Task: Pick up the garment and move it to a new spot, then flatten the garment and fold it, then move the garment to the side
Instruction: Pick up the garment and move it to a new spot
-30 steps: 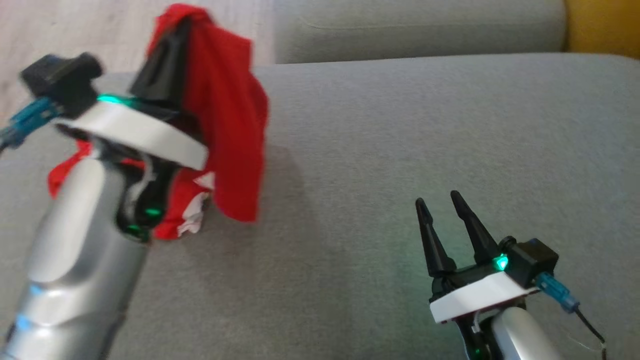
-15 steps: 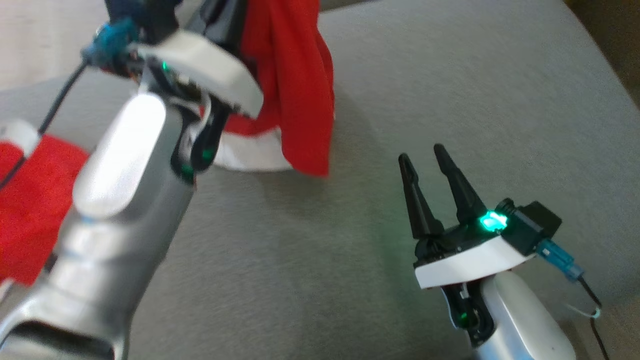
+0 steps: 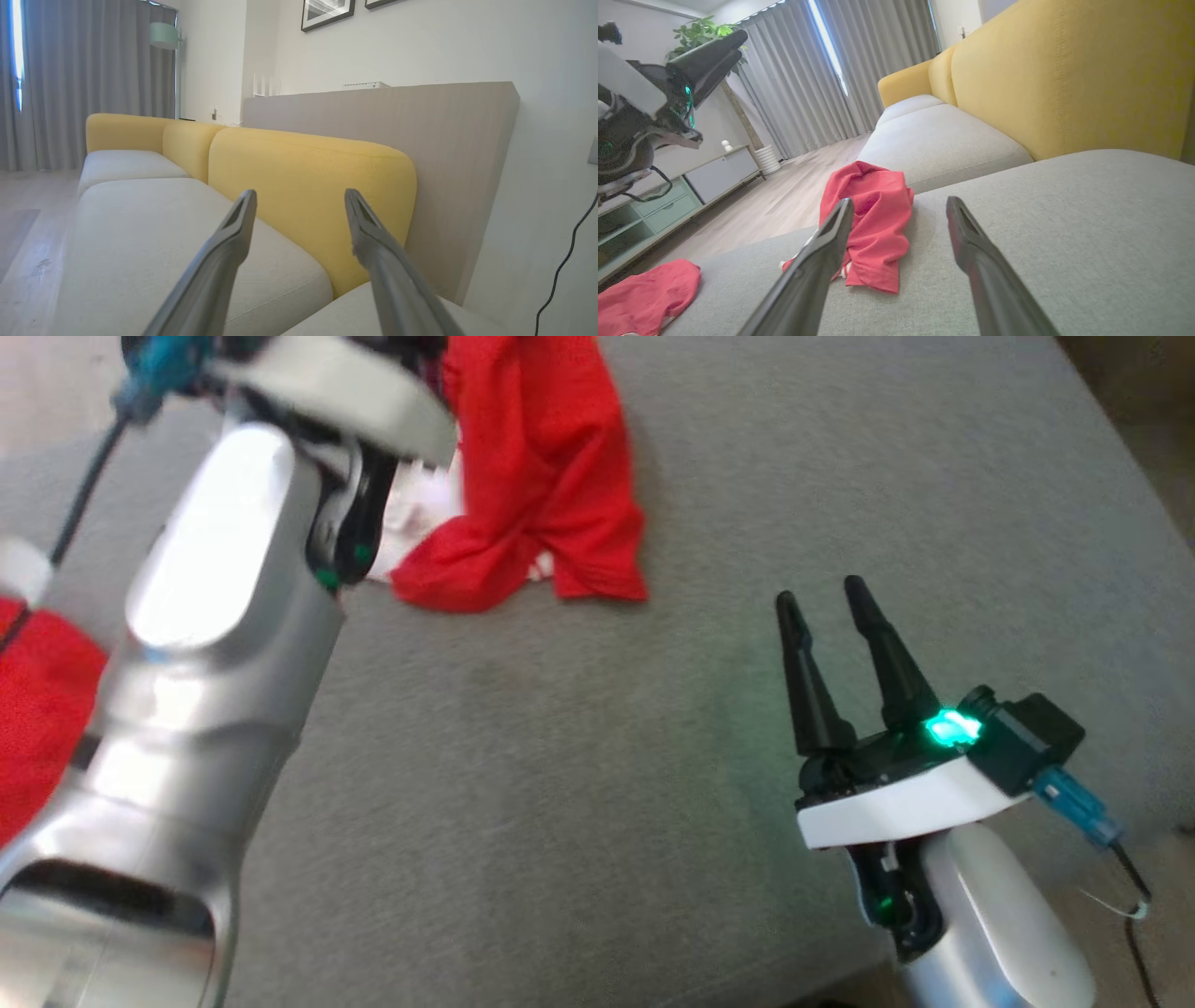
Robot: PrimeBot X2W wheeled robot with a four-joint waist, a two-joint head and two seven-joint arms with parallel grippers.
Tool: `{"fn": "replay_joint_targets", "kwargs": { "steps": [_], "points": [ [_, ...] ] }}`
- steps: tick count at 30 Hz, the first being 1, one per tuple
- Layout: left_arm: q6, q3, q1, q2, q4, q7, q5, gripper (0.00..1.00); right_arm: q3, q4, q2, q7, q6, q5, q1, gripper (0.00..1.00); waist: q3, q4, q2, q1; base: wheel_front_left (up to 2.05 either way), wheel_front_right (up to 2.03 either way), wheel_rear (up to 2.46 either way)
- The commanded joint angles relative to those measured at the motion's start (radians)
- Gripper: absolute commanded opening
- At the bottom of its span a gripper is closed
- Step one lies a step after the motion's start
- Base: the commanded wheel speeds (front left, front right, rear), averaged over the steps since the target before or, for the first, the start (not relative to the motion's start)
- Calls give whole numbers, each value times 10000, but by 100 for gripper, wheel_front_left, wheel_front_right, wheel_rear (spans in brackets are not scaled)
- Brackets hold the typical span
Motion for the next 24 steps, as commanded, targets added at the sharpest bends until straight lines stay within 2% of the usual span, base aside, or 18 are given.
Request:
{"fn": "replay_joint_targets", "kwargs": {
  "steps": [1, 8, 15, 19, 24],
  "points": [
    [-154, 155, 115, 603, -262, -432, 172, 100, -42, -269, -20, -109, -7, -216, -20, 100, -424, 787, 0, -2, 0, 0, 0],
    [-283, -89, 1865, 1314, -671, -1161, 494, 100, -686, -153, -20, -109, -7, -786, 281, 100, -1014, 2115, 0, -2, 0, 0, 0],
    [182, 181, 4536, 1832, -1923, -1363, 875, 100, -1120, -44, -20, -109, -7, -1257, 685, 100, -1590, 3156, 0, -2, 0, 0, 0],
    [566, 785, 6092, 1749, -2940, -1368, 1179, 100, -1200, -33, -20, -109, -7, -1316, 906, 100, -1850, 3429, 0, -2, 0, 0, 0],
    [852, 1509, 7698, 1214, -3827, -1370, 1646, 100, -1194, 2, -20, -109, -7, -1284, 1210, 100, -2099, 3590, 0, -2, 0, 0, 0]
  ]
}}
